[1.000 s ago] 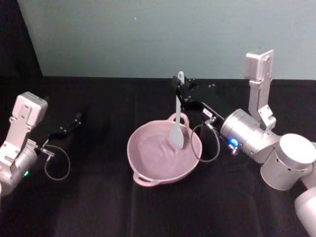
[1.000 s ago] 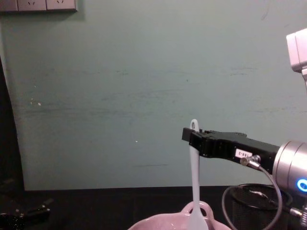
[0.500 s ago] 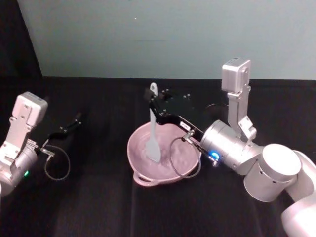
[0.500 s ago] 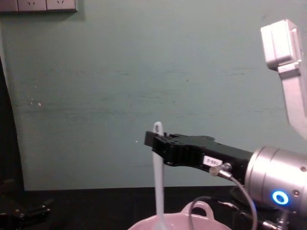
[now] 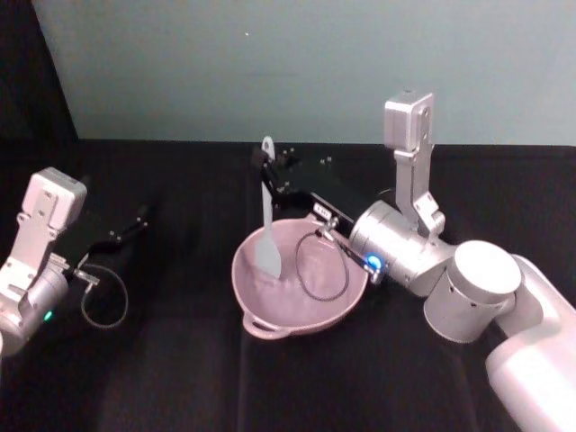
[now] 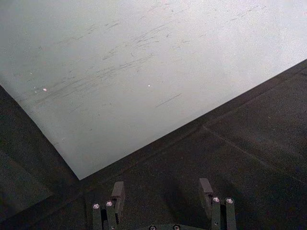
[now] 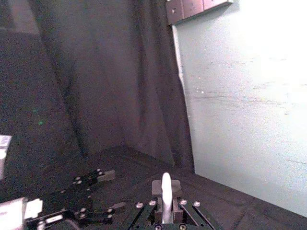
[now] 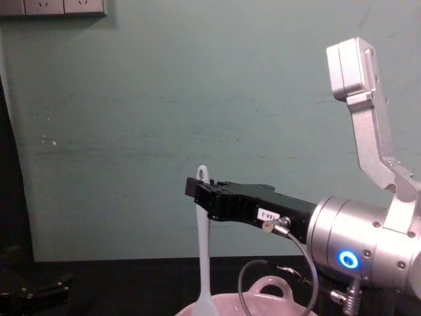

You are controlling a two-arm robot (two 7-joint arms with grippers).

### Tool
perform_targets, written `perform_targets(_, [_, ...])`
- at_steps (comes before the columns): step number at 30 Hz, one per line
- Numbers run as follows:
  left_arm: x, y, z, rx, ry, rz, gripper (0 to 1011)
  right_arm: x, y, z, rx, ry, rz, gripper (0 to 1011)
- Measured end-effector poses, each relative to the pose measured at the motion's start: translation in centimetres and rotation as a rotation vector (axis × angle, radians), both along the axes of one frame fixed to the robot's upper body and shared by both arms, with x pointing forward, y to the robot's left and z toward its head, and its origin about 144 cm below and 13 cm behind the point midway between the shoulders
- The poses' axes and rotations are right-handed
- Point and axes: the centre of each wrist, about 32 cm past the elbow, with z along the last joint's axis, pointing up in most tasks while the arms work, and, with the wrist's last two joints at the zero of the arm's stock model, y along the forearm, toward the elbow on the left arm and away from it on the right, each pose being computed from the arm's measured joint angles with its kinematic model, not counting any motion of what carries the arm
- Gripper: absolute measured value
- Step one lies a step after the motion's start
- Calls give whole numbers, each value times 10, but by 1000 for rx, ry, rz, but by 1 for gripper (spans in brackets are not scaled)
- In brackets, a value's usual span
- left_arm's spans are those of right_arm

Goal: Use the one hand to pick up the spoon and stir the clear water in the bowl.

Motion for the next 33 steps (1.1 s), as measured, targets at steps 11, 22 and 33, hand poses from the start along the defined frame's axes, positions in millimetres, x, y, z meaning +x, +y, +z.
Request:
perform_targets(11, [0, 0, 0, 0, 0, 0, 1011, 17, -22, -3, 3, 7, -95, 118])
perform_targets(22, [0, 0, 0, 0, 0, 0, 1011, 7, -43, 1, -15, -9, -140, 118])
perform_targets(33, [0, 0, 0, 0, 0, 0, 1011, -16, -34, 5, -52, -8, -85, 118])
